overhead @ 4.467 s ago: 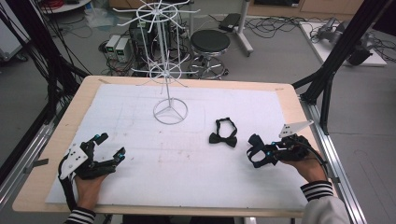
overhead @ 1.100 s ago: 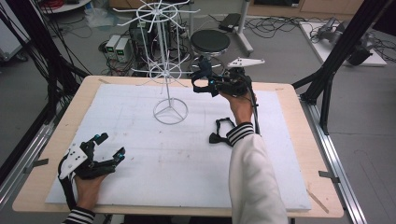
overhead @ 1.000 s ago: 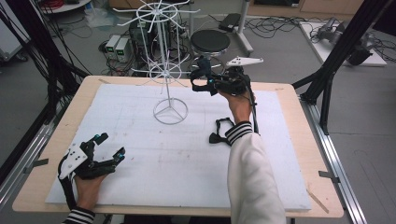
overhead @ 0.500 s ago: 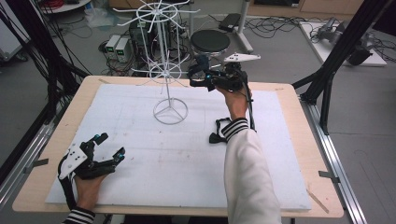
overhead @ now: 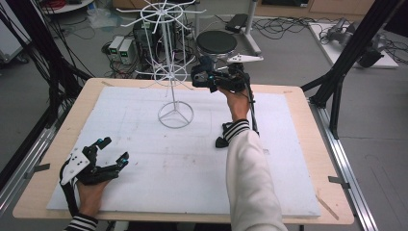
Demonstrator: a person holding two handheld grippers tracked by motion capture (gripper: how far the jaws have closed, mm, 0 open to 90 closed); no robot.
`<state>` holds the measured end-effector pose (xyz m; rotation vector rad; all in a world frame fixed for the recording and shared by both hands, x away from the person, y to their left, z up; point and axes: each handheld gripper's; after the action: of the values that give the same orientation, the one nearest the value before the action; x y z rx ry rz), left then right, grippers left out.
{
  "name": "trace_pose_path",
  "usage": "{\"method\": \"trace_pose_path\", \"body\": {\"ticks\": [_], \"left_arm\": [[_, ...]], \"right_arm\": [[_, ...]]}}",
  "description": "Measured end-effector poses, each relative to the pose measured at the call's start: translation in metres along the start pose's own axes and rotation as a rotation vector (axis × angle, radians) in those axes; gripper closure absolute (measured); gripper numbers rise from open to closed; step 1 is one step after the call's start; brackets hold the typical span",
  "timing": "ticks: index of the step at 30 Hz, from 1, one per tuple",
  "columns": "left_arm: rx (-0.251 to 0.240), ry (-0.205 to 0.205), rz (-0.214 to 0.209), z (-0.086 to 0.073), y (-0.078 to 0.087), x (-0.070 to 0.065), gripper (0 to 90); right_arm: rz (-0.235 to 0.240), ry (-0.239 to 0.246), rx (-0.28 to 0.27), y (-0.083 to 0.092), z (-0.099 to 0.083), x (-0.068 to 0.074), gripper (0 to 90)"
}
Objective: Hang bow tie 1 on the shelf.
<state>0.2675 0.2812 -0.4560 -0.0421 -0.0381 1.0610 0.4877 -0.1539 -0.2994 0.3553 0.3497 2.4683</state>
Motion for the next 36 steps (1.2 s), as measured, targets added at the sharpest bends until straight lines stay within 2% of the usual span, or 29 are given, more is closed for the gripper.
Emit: {"method": "trace_pose_path", "body": {"ticks": [14, 21, 25, 28, 36], "left_arm": [[-0.003, 0.006, 0.0, 0.0, 0.0, 0.0, 14.3], [-0.004, 0.01, 0.001, 0.0, 0.0, 0.0, 14.4], [-0.004, 0.01, 0.0, 0.0, 0.0, 0.0, 14.3], [-0.003, 0.01, 0.002, 0.0, 0.0, 0.0, 14.3], [-0.006, 0.008, 0.0, 0.0, 0.0, 0.0, 14.3]], "right_arm": [[-0.004, -0.03, 0.014, -0.013, -0.007, -0.009, 75.1], [0.004, -0.025, -0.006, -0.018, -0.007, -0.008, 75.1], [0.004, -0.026, 0.011, -0.019, -0.006, -0.009, 75.1], [-0.001, 0.0, 0.013, -0.021, -0.001, -0.006, 75.0], [0.005, -0.007, 0.038, -0.031, -0.004, -0.005, 74.9]]}}
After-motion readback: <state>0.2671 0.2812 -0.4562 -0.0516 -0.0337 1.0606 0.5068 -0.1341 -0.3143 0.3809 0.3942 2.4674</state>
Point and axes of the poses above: each handheld gripper's, and its own axes: y roughly backward along the jaws, z roughly out of its top, x roughly to its left, and after that the axes turned 7 degrees about z, right-handed
